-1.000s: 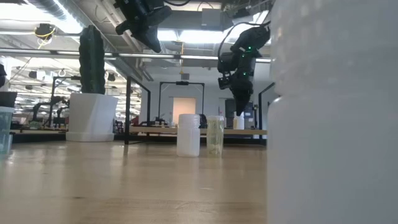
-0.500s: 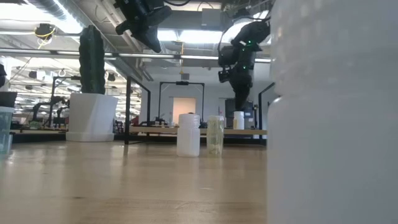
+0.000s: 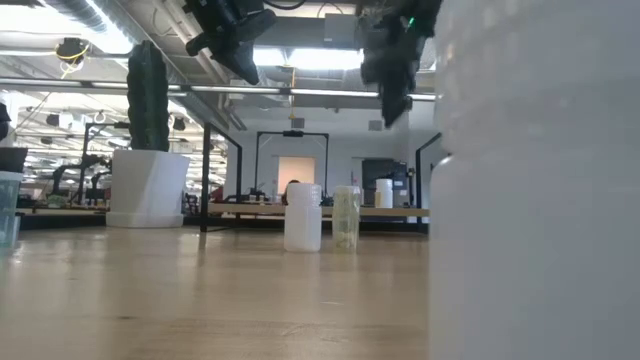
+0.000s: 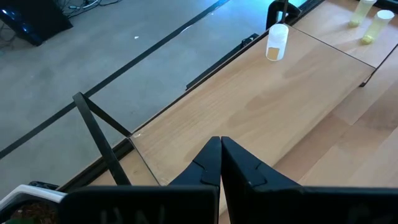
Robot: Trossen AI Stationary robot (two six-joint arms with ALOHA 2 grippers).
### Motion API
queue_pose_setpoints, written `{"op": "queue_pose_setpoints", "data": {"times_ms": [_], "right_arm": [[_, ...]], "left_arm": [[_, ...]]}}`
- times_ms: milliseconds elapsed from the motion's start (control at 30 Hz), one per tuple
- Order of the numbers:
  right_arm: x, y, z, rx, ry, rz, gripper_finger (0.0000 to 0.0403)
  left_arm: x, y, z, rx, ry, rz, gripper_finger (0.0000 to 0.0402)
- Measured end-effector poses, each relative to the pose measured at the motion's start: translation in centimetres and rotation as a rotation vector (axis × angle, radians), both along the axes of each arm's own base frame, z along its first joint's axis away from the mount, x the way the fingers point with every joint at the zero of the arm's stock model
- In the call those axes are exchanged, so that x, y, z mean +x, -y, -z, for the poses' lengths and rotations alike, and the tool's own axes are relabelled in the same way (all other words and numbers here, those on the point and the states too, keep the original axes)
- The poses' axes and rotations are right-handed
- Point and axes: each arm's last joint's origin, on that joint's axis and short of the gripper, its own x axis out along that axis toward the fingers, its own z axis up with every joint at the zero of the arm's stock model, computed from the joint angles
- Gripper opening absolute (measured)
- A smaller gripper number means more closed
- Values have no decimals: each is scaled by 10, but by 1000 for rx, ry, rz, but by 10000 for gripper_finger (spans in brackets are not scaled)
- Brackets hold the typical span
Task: Pick and place medicine bottles onto shelf by color
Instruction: Put the top left blue pill bottle on the shelf
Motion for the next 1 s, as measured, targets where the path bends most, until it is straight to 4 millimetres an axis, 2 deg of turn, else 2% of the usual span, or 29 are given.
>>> {"op": "queue_pose_setpoints", "data": {"times_ms": [200, 333, 433, 667, 833, 1000], "right_arm": [[-6, -43, -41, -44, 118, -113, 241], [-7, -84, -67, -114, 182, -264, 241], [-5, -113, -77, -152, 193, -354, 241], [6, -165, -86, -220, 184, -478, 241], [12, -187, -86, -167, 184, -452, 241], [9, -203, -88, -172, 163, -404, 241]], "left_arm": [[0, 0, 0, 0, 0, 0, 0], [0, 0, 0, 0, 0, 0, 0], [0, 0, 0, 0, 0, 0, 0], [0, 0, 0, 0, 0, 0, 0], [0, 0, 0, 0, 0, 0, 0], [2, 1, -1, -42, 37, 21, 0]]}}
